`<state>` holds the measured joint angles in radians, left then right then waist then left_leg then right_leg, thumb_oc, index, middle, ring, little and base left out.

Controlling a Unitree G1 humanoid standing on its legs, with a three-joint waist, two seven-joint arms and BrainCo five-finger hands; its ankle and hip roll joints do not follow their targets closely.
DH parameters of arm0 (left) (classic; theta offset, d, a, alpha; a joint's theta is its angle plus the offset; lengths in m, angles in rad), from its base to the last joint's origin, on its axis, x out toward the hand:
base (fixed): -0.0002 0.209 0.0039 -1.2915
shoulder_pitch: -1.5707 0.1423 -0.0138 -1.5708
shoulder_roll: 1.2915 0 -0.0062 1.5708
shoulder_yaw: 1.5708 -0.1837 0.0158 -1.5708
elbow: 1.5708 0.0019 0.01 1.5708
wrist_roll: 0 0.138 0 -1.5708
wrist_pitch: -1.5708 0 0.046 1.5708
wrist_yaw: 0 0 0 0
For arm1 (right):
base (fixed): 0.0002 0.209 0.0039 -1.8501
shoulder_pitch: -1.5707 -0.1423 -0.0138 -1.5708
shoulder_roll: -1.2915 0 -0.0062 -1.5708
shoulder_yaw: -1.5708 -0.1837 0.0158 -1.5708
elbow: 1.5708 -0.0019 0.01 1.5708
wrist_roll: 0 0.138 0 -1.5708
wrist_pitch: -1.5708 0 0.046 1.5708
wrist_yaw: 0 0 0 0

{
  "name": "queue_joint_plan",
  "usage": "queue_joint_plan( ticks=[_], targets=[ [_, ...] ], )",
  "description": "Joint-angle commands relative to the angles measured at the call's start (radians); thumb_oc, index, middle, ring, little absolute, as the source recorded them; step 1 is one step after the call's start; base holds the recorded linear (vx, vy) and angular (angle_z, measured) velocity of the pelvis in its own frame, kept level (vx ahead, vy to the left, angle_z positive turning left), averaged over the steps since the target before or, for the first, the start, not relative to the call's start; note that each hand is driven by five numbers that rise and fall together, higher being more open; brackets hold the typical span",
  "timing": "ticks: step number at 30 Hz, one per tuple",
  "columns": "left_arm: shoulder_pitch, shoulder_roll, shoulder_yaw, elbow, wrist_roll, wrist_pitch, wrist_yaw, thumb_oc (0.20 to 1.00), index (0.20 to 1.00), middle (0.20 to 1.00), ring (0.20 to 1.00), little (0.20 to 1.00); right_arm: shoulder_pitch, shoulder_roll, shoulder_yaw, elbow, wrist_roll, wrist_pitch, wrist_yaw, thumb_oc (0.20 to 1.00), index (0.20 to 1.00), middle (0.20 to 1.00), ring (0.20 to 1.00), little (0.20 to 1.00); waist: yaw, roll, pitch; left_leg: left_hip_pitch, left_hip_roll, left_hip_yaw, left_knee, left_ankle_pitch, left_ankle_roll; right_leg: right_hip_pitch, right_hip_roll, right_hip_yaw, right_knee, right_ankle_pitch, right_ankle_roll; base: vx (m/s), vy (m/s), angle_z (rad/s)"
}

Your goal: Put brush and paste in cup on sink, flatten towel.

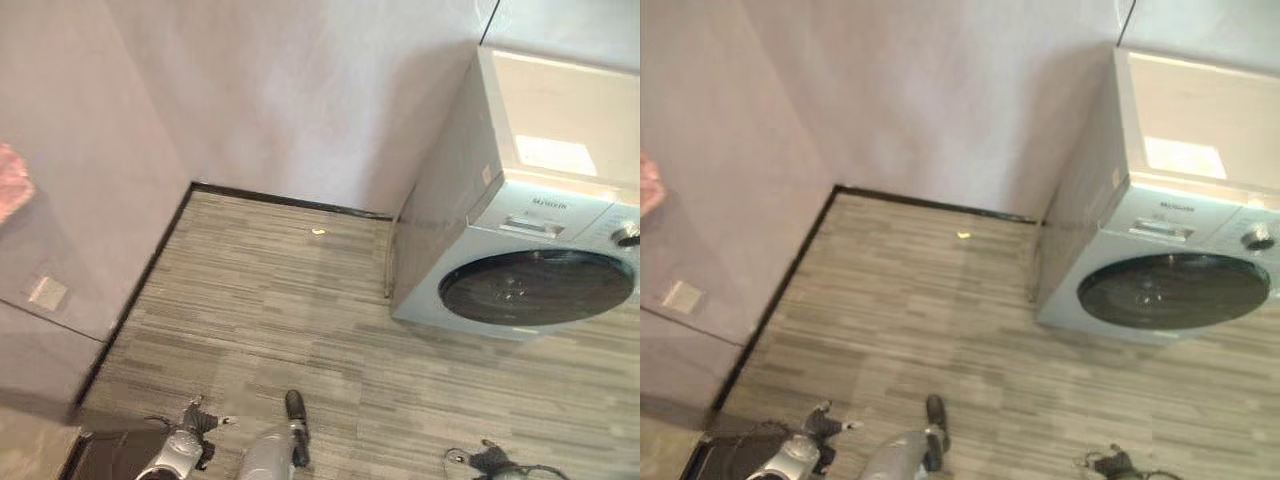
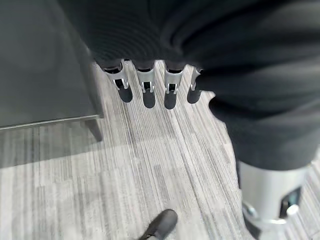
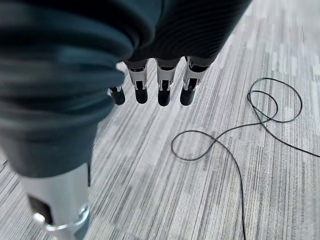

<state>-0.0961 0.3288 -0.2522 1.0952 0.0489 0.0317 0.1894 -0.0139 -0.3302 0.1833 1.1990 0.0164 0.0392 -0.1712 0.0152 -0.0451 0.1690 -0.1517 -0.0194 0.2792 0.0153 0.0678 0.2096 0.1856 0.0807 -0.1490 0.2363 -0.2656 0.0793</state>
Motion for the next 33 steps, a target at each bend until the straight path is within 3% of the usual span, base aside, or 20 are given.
queue_joint_plan(
  ticks=[1,3,6,7,9,10,11,12,13,15,18,19,25,26,29,30,31,33],
  targets=[
    [-0.014,0.055,0.006,-0.048,0.0,-0.008,0.009,1.0,1.0,1.0,1.0,1.0,-0.003,-0.03,-0.007,-0.05,-0.015,0.001,-0.003,1.0,1.0,1.0,1.0,1.0,0.049,-0.036,-0.036,-0.121,0.047,0.0,0.109,0.01,-0.2,-0.065,-0.236,0.041,0.043,0.291,0.108,0.2,0.264,0.54],
    [-0.014,0.058,0.006,-0.056,0.0,-0.003,0.006,1.0,1.0,1.0,1.0,1.0,-0.021,-0.026,0.006,-0.058,-0.016,0.002,0.003,1.0,1.0,1.0,1.0,1.0,0.052,-0.025,-0.029,-0.09,0.028,-0.004,0.094,-0.014,-0.176,-0.131,-0.253,0.032,0.157,0.373,0.111,0.19,0.282,0.74],
    [-0.018,0.063,0.011,-0.054,-0.004,0.003,0.009,1.0,1.0,1.0,1.0,1.0,-0.033,-0.019,0.022,-0.073,-0.023,0.006,0.006,1.0,1.0,1.0,1.0,1.0,0.049,-0.012,-0.011,-0.049,0.021,-0.006,0.074,-0.034,-0.159,-0.175,-0.267,-0.004,0.253,0.404,0.103,0.18,0.22,0.11],
    [-0.033,0.068,0.006,-0.045,0.0,0.001,0.014,1.0,1.0,1.0,1.0,1.0,-0.041,-0.01,0.041,-0.072,-0.02,0.0,0.001,1.0,1.0,1.0,1.0,1.0,0.022,0.004,0.014,0.0,0.009,-0.048,0.051,-0.051,-0.155,-0.287,-0.183,0.035,0.281,0.309,0.078,0.28,0.236,-0.01],
    [-0.035,0.066,0.009,-0.041,-0.004,-0.001,0.02,1.0,1.0,1.0,1.0,1.0,-0.039,-0.005,0.044,-0.068,-0.019,-0.002,-0.001,1.0,1.0,1.0,1.0,1.0,0.018,0.014,0.024,0.034,0.005,-0.061,0.042,-0.057,-0.161,-0.318,-0.21,-0.043,0.217,0.279,0.06,0.23,0.126,0.37],
    [-0.035,0.066,0.009,-0.041,-0.004,-0.001,0.02,1.0,1.0,1.0,1.0,1.0,-0.039,-0.005,0.045,-0.068,-0.019,-0.002,-0.001,1.0,1.0,1.0,1.0,1.0,0.016,0.014,0.025,0.035,0.004,-0.062,0.042,-0.057,-0.161,-0.317,-0.21,-0.044,0.217,0.278,0.06,0.28,0.05,0.9],
    [-0.034,0.061,0.009,-0.036,-0.001,-0.004,0.018,1.0,1.0,1.0,1.0,1.0,-0.032,-0.002,0.047,-0.069,-0.013,-0.007,-0.001,1.0,1.0,1.0,1.0,1.0,-0.006,0.02,0.036,0.08,-0.009,-0.102,0.021,-0.069,-0.168,-0.386,-0.163,-0.03,0.159,0.228,0.043,0.38,0.023,0.83],
    [-0.042,0.057,-0.002,-0.035,0.01,-0.005,0.016,1.0,1.0,1.0,1.0,1.0,-0.022,-0.005,0.041,-0.071,0.001,-0.011,-0.008,1.0,1.0,1.0,1.0,1.0,-0.032,0.012,0.051,0.112,-0.037,-0.147,0.019,-0.083,-0.172,-0.437,-0.11,0.025,0.06,0.259,0.049,0.61,-0.012,0.71],
    [-0.048,0.049,-0.006,-0.022,0.021,-0.008,0.014,1.0,1.0,1.0,1.0,1.0,-0.012,-0.007,0.04,-0.07,0.002,-0.012,-0.011,1.0,1.0,1.0,1.0,1.0,-0.056,0.004,0.052,0.148,-0.06,-0.201,0.011,-0.104,-0.177,-0.471,-0.089,0.078,-0.054,0.305,0.059,0.54,-0.043,0.57],
    [-0.05,0.042,-0.013,-0.014,0.03,-0.015,0.011,1.0,1.0,1.0,1.0,1.0,0.002,-0.011,0.039,-0.063,-0.001,-0.012,-0.008,1.0,1.0,1.0,1.0,1.0,-0.083,-0.004,0.052,0.178,-0.087,-0.262,0.016,-0.125,-0.182,-0.508,-0.066,0.173,-0.104,0.349,0.072,0.4,-0.044,1.51],
    [-0.052,0.026,-0.037,0.003,0.048,-0.017,0.005,1.0,1.0,1.0,1.0,1.0,0.019,-0.015,0.04,-0.041,-0.007,-0.012,-0.006,1.0,1.0,1.0,1.0,1.0,-0.107,-0.01,0.044,0.208,-0.112,-0.339,0.049,-0.155,-0.19,-0.474,-0.051,0.24,-0.099,0.361,0.071,0.34,-0.101,2.25],
    [-0.048,0.014,-0.036,0.018,0.045,-0.022,0.015,1.0,1.0,1.0,1.0,1.0,0.019,-0.018,0.041,-0.015,-0.013,-0.013,-0.002,1.0,1.0,1.0,1.0,1.0,-0.105,-0.011,0.025,0.214,-0.118,-0.368,0.073,-0.159,-0.2,-0.443,-0.055,0.229,-0.124,0.378,0.054,0.32,-0.157,1.27],
    [-0.039,0.01,-0.022,0.032,0.03,-0.02,0.021,1.0,1.0,1.0,1.0,1.0,0.005,-0.028,0.047,-0.008,-0.023,-0.014,0.002,1.0,1.0,1.0,1.0,1.0,-0.102,-0.007,0.009,0.204,-0.105,-0.368,0.105,-0.155,-0.223,-0.414,-0.066,0.177,-0.145,0.367,0.042,0.16,-0.106,0.7],
    [-0.041,0.016,-0.022,0.033,0.024,-0.018,0.023,1.0,1.0,1.0,1.0,1.0,-0.009,-0.043,0.059,-0.034,-0.035,-0.015,0.004,1.0,1.0,1.0,1.0,1.0,-0.098,-0.008,0.007,0.189,-0.087,-0.363,0.132,-0.155,-0.241,-0.393,-0.069,0.141,-0.151,0.345,0.029,0.19,-0.183,0.63],
    [-0.049,0.021,-0.017,0.046,0.021,-0.013,0.031,1.0,1.0,1.0,1.0,1.0,-0.007,-0.054,0.068,-0.091,-0.042,-0.019,0.005,1.0,1.0,1.0,1.0,1.0,-0.102,-0.012,0.014,0.172,-0.07,-0.352,0.152,-0.153,-0.255,-0.389,-0.068,0.12,-0.141,0.322,0.017,0.14,-0.157,0.56],
    [-0.063,0.025,-0.021,0.046,0.02,-0.011,0.038,1.0,1.0,1.0,1.0,1.0,0.002,-0.061,0.068,-0.122,-0.044,-0.022,0.002,1.0,1.0,1.0,1.0,1.0,-0.115,-0.013,0.02,0.15,-0.045,-0.288,0.16,-0.146,-0.259,-0.389,-0.079,0.088,-0.127,0.301,0.012,0.06,-0.095,0.46],
    [-0.063,0.025,-0.021,0.046,0.02,-0.011,0.038,1.0,1.0,1.0,1.0,1.0,0.002,-0.061,0.068,-0.122,-0.044,-0.022,0.002,1.0,1.0,1.0,1.0,1.0,-0.116,-0.012,0.02,0.149,-0.045,-0.289,0.162,-0.148,-0.259,-0.39,-0.079,0.087,-0.126,0.3,0.012,0.0,-0.097,0.65],
    [-0.097,0.022,-0.038,0.029,0.009,-0.008,0.039,1.0,1.0,1.0,1.0,1.0,0.017,-0.062,0.049,-0.119,-0.024,-0.021,-0.007,1.0,1.0,1.0,1.0,1.0,-0.158,-0.009,0.035,0.112,0.022,-0.072,0.147,-0.171,-0.24,-0.393,-0.121,0.022,-0.107,0.275,0.015,-0.07,-0.058,0.84]
  ],
)
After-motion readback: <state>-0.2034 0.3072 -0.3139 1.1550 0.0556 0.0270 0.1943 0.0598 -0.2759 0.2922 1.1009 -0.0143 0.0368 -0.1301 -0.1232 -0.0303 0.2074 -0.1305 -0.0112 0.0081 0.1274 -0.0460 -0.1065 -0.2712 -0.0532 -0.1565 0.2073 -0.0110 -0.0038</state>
